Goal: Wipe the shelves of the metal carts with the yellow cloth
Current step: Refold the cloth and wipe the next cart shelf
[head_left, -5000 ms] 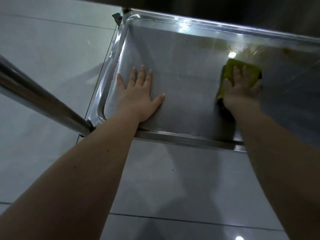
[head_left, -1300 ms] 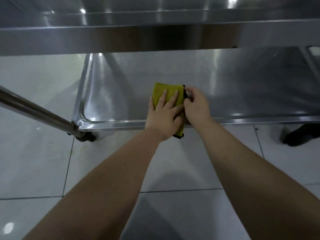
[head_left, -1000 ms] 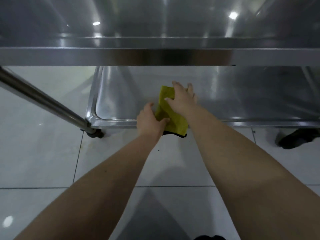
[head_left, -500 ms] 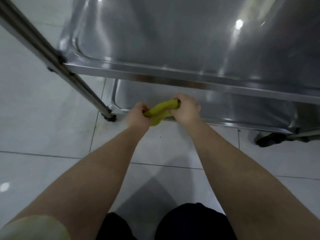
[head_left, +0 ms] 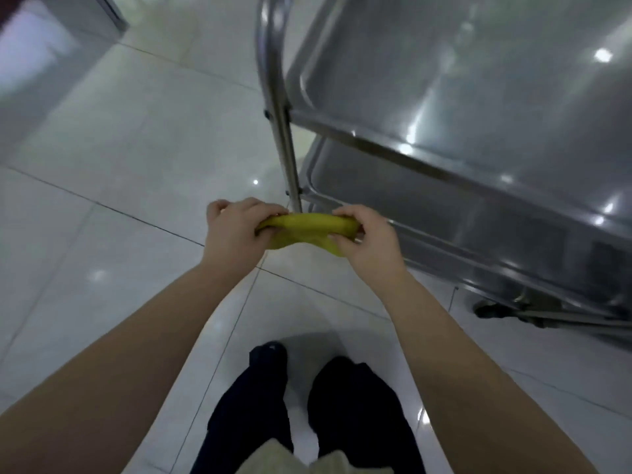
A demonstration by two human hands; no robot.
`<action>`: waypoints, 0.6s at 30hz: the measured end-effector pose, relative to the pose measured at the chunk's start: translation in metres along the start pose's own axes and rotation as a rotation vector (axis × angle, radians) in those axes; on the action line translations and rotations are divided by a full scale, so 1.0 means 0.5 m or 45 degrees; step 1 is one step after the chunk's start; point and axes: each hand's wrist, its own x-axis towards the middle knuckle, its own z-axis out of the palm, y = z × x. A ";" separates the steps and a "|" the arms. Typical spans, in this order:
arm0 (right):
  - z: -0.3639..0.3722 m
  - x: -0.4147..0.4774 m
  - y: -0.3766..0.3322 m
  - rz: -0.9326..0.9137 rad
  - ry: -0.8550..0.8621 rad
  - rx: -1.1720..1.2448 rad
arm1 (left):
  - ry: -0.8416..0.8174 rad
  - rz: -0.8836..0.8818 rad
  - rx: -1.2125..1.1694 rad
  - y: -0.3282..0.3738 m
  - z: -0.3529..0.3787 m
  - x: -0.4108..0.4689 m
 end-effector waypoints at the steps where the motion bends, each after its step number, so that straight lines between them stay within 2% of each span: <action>1: -0.025 -0.010 -0.069 -0.081 -0.009 -0.067 | 0.031 0.024 0.047 0.029 -0.076 -0.008; 5: -0.103 -0.044 -0.339 -0.473 -0.018 -0.378 | 0.220 0.106 0.238 0.133 -0.345 -0.044; 9: -0.133 -0.044 -0.543 -0.821 -0.093 -0.827 | 0.390 0.130 0.374 0.209 -0.533 -0.070; 12: -0.141 -0.013 -0.638 -0.919 -0.139 -1.021 | 0.480 0.124 0.438 0.233 -0.622 -0.066; 18: -0.110 0.115 -0.765 -1.040 0.058 -1.058 | 0.522 0.012 0.494 0.179 -0.732 0.031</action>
